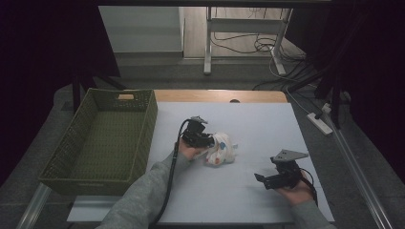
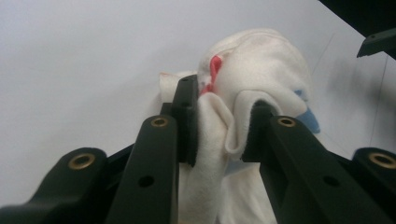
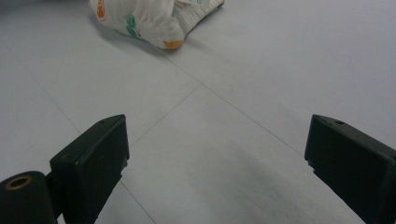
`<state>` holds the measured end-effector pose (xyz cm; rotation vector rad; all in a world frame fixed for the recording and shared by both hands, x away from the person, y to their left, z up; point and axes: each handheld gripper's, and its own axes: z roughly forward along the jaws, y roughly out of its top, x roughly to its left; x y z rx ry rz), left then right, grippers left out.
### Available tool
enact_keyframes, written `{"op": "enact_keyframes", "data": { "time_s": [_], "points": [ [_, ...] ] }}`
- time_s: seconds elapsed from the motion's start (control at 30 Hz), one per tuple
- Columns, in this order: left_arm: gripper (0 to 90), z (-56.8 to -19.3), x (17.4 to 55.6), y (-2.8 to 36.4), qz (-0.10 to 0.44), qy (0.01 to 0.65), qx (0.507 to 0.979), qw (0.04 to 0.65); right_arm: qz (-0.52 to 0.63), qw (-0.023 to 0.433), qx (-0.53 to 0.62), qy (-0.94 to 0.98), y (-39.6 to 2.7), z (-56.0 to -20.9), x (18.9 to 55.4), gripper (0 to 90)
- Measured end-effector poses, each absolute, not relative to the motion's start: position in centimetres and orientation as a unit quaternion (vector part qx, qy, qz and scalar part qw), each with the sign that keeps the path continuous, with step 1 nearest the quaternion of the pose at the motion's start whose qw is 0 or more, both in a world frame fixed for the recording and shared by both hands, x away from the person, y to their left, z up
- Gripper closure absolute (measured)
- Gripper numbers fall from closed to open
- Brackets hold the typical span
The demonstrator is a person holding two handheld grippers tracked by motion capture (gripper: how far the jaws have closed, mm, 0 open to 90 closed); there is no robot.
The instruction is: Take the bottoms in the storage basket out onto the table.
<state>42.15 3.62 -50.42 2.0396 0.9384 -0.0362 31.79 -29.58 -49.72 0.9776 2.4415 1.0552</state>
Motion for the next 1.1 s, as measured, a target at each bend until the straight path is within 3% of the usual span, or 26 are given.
{"op": "enact_keyframes", "data": {
  "time_s": [0.23,0.43,0.5,0.77,1.1],
  "points": [
    [65.3,-50.8,42.1,3.3,-0.02,0.364,0.833,0.416,0.367,0.153,0.341,0.852,-29.6,-49.7,31.8,6.7],
    [25.5,-50.2,41.7,2.7,-0.004,0.351,0.848,0.397,0.368,0.153,0.341,0.851,-29.6,-49.7,31.8,6.7],
    [17.6,-49.9,41.5,2.7,0.003,0.349,0.851,0.392,0.368,0.153,0.341,0.851,-29.6,-49.7,31.8,6.7],
    [11.2,-48.9,40.4,3.4,0.022,0.332,0.862,0.383,0.367,0.153,0.342,0.851,-29.6,-49.7,31.8,6.7],
    [11.8,-47.0,38.3,5.5,0.031,0.338,0.845,0.414,0.37,0.153,0.342,0.85,-29.6,-49.7,31.8,6.7]
  ]
}}
